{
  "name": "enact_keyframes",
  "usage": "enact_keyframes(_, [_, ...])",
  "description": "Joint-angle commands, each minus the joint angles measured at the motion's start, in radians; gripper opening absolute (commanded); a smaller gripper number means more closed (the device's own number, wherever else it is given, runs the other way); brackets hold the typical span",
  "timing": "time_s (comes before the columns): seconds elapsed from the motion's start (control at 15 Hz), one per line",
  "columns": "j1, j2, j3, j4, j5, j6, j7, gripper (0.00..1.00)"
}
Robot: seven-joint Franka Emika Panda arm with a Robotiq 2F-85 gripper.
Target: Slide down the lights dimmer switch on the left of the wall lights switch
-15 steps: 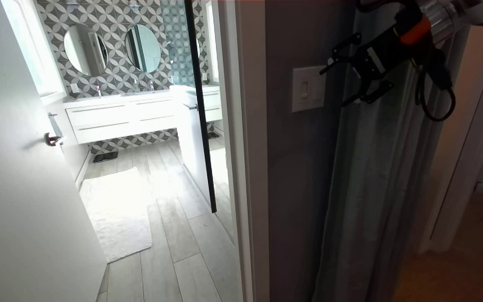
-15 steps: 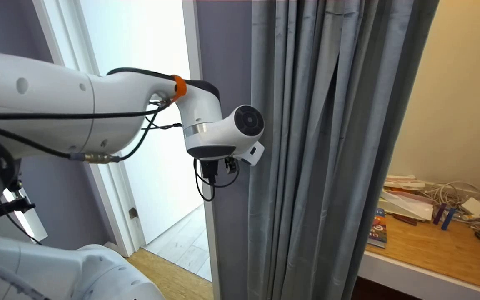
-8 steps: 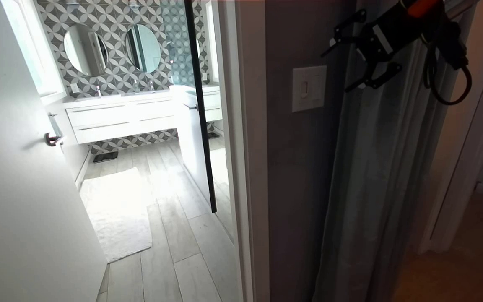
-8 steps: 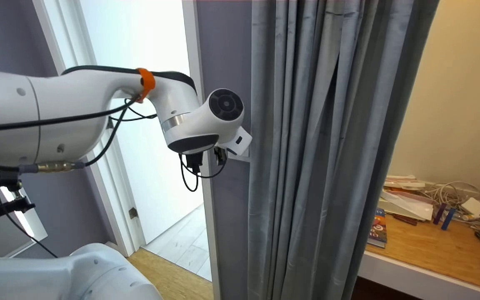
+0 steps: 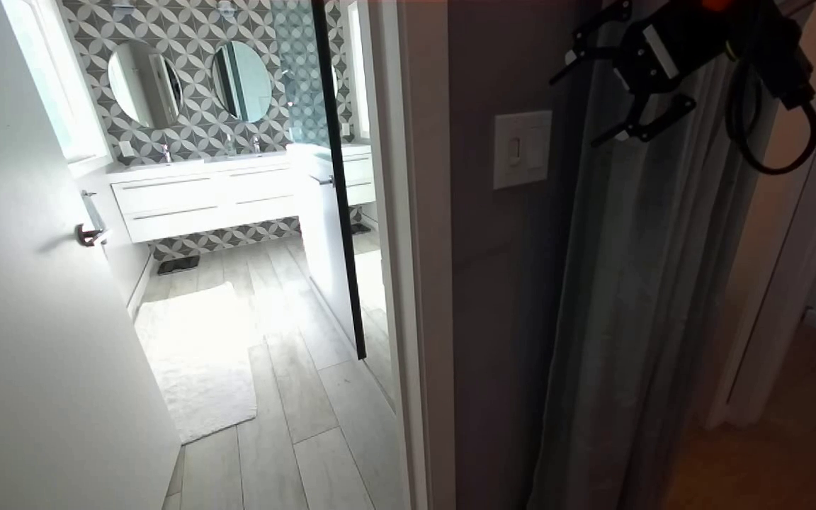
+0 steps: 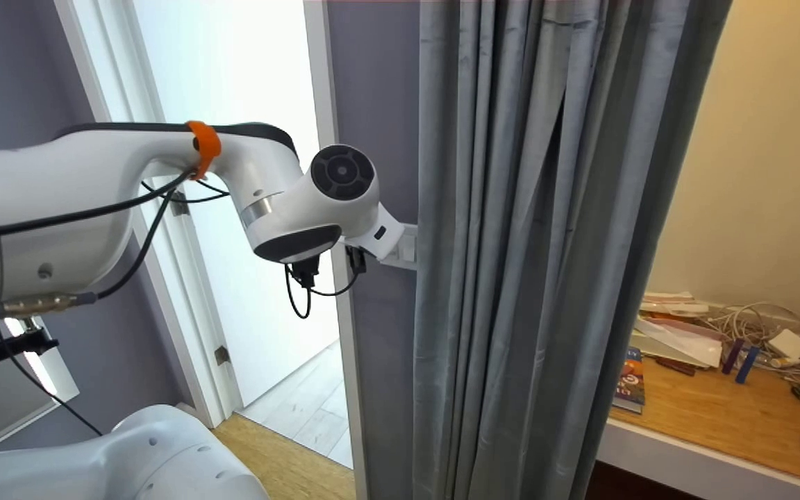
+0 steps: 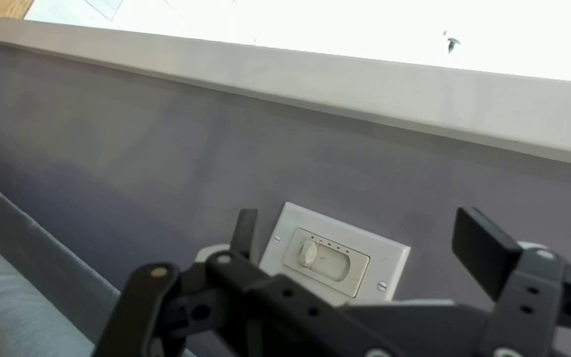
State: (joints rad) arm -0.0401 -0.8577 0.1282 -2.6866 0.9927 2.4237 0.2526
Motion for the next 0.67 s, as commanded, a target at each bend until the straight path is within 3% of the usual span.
enact_keyframes(0.0, [-0.017, -0.069, 0.023, -0.044, -0.035, 0.019, 0.058, 1.00])
enact_keyframes(0.6, [0.010, -0.041, 0.001, -0.031, -0.016, 0.014, 0.028, 1.00])
